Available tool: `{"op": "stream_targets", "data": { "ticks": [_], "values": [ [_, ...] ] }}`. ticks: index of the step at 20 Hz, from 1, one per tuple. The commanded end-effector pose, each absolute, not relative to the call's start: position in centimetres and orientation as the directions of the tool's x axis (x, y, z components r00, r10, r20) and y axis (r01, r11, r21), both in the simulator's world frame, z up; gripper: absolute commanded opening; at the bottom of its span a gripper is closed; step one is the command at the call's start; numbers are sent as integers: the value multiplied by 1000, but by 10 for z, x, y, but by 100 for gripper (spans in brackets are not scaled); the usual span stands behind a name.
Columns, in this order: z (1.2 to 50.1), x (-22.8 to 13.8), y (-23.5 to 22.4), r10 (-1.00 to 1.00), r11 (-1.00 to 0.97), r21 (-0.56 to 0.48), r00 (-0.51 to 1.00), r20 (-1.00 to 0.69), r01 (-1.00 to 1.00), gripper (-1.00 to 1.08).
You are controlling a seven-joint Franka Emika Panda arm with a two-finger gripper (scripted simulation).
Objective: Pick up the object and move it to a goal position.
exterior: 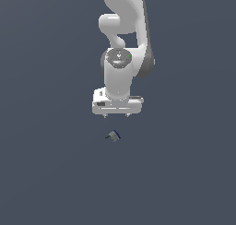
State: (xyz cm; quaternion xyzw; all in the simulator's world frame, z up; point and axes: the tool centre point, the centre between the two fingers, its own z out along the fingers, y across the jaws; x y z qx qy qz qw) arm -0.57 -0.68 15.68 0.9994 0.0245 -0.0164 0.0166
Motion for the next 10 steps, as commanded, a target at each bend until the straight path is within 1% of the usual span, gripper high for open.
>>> {"op": "stream_targets", "data": {
  "ticks": [1,10],
  "values": [
    [155,-5,-7,30,-999,31,999,-33,31,100],
    [141,3,-10,-122,-992,25,992,-26,-121,100]
  ]
}}
